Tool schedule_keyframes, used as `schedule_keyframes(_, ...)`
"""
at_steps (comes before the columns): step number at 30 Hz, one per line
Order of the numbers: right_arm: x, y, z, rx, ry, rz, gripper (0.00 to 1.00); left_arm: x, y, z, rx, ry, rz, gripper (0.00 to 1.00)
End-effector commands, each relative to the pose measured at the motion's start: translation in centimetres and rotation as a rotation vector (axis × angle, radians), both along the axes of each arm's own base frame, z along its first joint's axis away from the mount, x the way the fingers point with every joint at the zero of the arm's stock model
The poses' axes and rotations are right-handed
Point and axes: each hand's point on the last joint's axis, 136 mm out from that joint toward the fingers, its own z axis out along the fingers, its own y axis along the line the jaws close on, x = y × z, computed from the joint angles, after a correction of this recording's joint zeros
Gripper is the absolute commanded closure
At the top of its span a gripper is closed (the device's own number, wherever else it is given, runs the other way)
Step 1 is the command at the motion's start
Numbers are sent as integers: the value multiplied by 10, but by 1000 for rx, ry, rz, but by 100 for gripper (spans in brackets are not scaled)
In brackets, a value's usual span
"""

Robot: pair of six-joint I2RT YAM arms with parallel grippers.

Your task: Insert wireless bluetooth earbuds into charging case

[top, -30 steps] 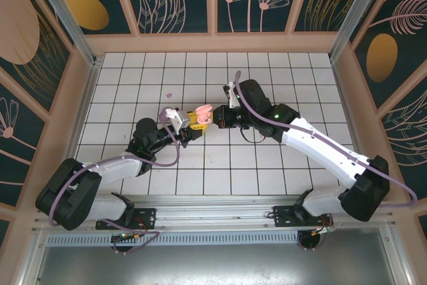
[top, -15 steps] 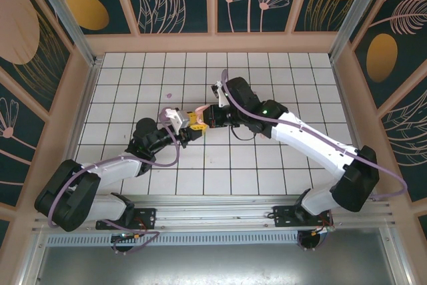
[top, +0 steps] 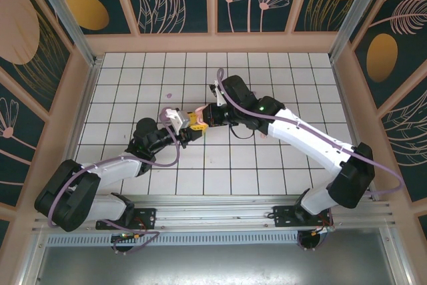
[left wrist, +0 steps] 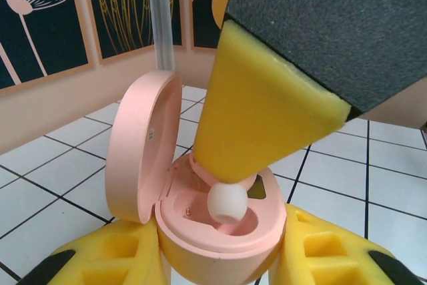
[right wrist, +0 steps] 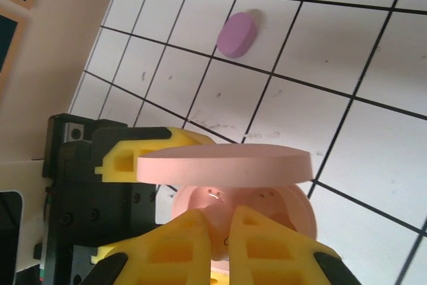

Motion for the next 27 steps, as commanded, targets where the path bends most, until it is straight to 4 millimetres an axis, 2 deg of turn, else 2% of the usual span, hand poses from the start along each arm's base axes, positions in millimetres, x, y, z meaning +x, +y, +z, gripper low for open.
schedule_keyframes(1, -3, -6, 2, -68, -17, 13, 91, -1, -1, 18, -16, -68, 1, 91)
schedule_keyframes(14, -10, 12, -9, -119, -5, 67, 91, 1, -2, 19, -14, -63, 0, 91)
schedule_keyframes(27, 0, 4, -13, -211, -27, 12, 91, -1, -1, 20, -14, -65, -5, 91)
